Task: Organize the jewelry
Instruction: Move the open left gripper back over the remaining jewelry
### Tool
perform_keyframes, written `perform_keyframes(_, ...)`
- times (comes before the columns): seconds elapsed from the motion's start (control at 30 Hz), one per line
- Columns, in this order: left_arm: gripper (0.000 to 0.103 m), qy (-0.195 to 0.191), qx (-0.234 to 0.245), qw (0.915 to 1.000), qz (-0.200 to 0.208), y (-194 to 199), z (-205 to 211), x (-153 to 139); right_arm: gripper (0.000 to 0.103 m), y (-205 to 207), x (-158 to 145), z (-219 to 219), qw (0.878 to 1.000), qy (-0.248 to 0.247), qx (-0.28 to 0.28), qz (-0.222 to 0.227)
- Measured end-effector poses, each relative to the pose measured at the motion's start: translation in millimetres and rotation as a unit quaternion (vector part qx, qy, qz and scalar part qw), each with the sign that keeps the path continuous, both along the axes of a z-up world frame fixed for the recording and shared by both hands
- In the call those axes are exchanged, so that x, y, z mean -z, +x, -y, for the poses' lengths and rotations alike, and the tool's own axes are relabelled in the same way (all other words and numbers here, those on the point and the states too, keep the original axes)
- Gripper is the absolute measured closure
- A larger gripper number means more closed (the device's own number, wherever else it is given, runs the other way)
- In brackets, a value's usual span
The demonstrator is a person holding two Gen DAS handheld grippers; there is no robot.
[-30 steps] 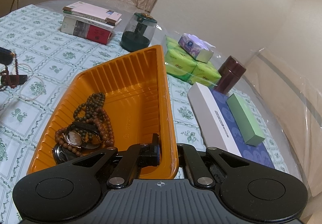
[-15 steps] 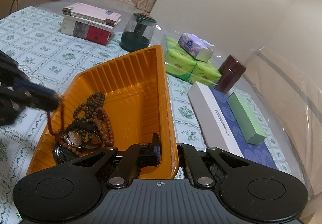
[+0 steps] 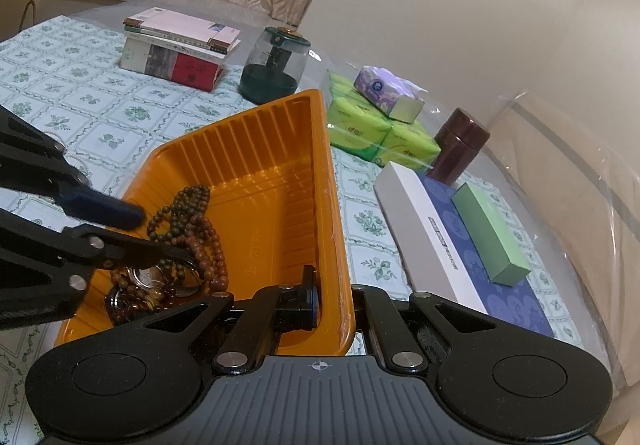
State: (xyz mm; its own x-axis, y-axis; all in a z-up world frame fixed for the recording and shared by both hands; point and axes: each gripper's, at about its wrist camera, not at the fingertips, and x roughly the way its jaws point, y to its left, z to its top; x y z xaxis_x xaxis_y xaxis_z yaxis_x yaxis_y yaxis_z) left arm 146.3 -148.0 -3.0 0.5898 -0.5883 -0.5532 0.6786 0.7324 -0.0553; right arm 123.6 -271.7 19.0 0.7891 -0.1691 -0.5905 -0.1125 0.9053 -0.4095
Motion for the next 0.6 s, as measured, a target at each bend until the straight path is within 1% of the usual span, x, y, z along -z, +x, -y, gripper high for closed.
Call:
perform_keyframes(0.07, 0.082, 0.000, -0.014, 0.9999, 0.001, 0.5, -11.7, 0.8, 0.099, -0.1, 0.4, -0.6, 1.000, 0.000, 0.000, 0.001)
perform_keyframes(0.17, 0.076, 0.002, -0.041, 0.9991, 0.001, 0.0, -34.6, 2.5, 0.099, -0.4, 0.4, -0.5, 1.000, -0.001, 0.000, 0.001)
perform_keyframes(0.23, 0.073, 0.012, -0.065, 0.9978, 0.005, -0.8, -53.6, 5.8, 0.099, -0.5, 0.3, -0.6, 1.000, -0.002, 0.001, 0.000)
perform_keyframes(0.33, 0.064, 0.033, -0.106, 0.9938, 0.011, -1.3, -85.4, 13.1, 0.099, -0.7, 0.2, -1.3, 1.000, -0.003, 0.000, 0.000)
perform_keyframes(0.37, 0.058, 0.040, -0.120, 0.9919, 0.010, -0.4, -96.2, 15.8, 0.099, -0.7, 0.0, -1.6, 1.000, -0.004, 0.000, 0.000)
perform_keyframes(0.4, 0.050, 0.046, -0.138, 0.9893, 0.008, 0.6, -108.4, 18.5, 0.099, -0.8, -0.1, -1.8, 1.000, -0.004, 0.000, 0.000)
perform_keyframes(0.43, 0.045, 0.051, -0.156, 0.9865, 0.006, 1.8, -120.1, 21.1, 0.099, -0.8, -0.1, -1.7, 1.000, -0.004, 0.000, 0.000)
perform_keyframes(0.47, 0.039, 0.055, -0.170, 0.9839, 0.003, 3.6, -130.6, 23.8, 0.099, -0.7, 0.0, -2.4, 1.000, -0.005, 0.000, 0.001)
perform_keyframes(0.53, 0.035, 0.064, -0.197, 0.9784, 0.000, 5.9, -151.1, 28.9, 0.099, -0.8, 0.0, -1.6, 1.000, -0.004, 0.000, 0.000)
perform_keyframes(0.6, 0.027, 0.075, -0.221, 0.9723, 0.000, 7.8, -167.3, 34.4, 0.099, -0.8, -0.1, -1.9, 1.000, -0.005, 0.000, 0.000)
